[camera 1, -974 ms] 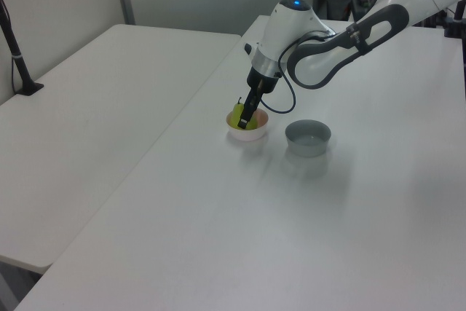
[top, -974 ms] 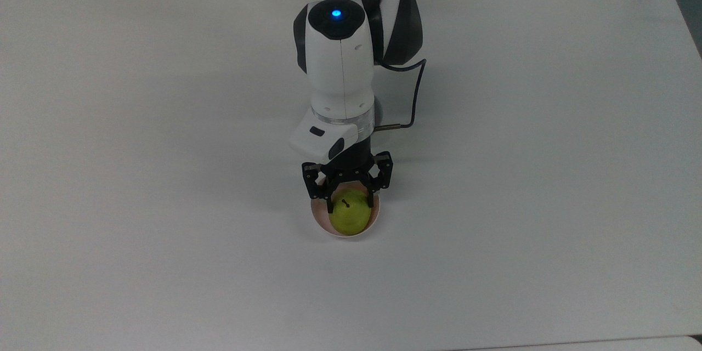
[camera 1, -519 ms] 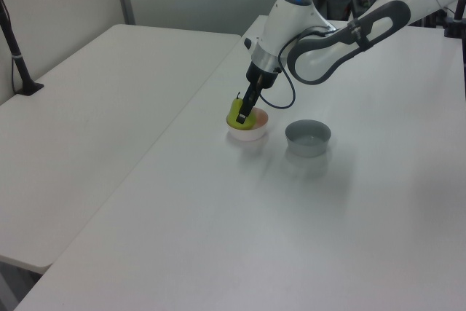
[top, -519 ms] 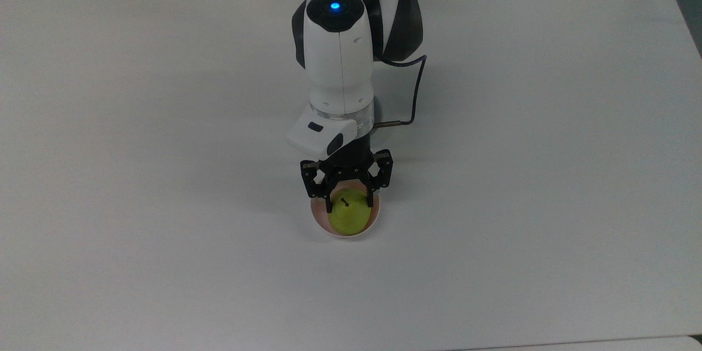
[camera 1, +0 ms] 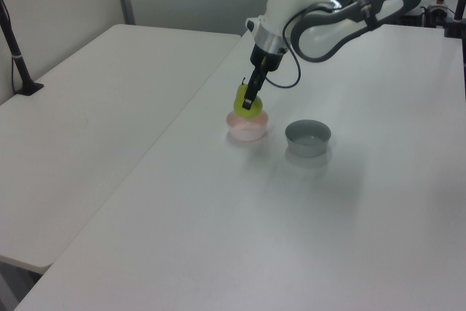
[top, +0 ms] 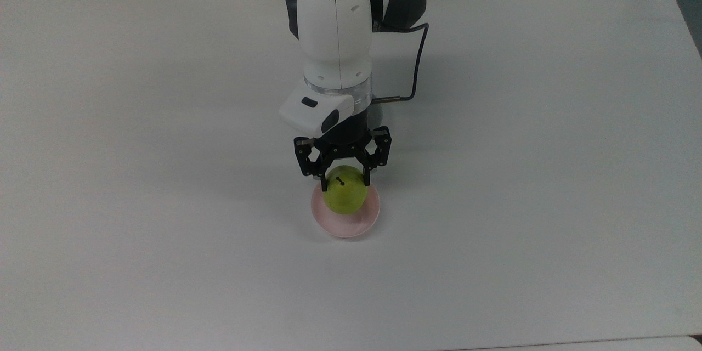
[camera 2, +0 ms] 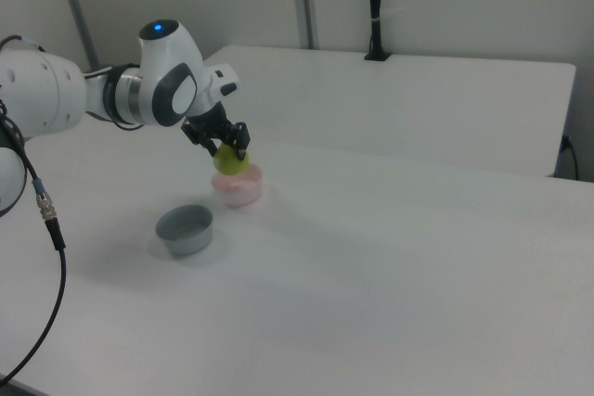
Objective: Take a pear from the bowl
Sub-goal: 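Lift the pear up out of the pink bowl, then carry the pear away from the bowls and lower it onto the table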
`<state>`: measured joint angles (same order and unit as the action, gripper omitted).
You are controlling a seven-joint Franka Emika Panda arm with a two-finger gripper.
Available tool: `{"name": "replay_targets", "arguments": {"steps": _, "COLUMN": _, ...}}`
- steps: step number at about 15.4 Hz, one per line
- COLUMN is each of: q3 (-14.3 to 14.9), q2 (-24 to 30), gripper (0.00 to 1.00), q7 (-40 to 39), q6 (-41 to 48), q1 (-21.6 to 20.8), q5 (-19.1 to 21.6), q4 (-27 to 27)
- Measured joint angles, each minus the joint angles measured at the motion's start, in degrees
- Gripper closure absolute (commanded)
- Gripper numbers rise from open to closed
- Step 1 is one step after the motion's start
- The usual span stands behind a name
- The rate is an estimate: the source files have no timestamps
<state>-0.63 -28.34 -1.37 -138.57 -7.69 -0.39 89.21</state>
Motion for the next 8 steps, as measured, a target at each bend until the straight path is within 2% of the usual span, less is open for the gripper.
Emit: {"name": "replay_targets", "arguments": {"steps": 8, "q3": 0.49, "q2": 2.08, "gripper": 0.56, "q7": 0.28, "q6": 1.95, "q1": 0.84, "q5": 0.0, "q4": 0.09}}
